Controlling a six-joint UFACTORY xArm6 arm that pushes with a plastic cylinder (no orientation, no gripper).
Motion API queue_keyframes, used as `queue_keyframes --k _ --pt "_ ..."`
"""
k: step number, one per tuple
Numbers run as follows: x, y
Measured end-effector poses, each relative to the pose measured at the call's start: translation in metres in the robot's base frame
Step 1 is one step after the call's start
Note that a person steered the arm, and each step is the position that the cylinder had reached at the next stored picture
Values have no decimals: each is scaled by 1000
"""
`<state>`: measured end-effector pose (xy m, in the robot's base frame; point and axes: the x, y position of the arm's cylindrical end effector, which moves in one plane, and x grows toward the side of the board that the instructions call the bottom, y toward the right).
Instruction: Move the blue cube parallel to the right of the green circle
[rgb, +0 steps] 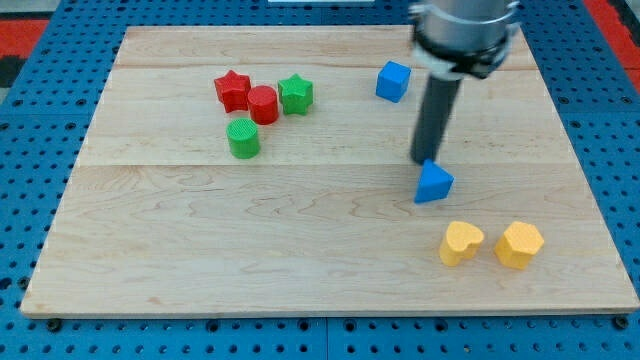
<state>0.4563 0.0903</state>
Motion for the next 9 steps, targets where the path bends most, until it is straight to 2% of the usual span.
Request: queue_keyframes --k 1,2,3,4,5,6,7,8,9 --pt "34 4" --pt "54 39" --pt "18 13" --pt "-68 9" --pt "-140 63" --pt "-219 16" --pt "-183 -19" --pt "-108 7" --pt "-87 10"
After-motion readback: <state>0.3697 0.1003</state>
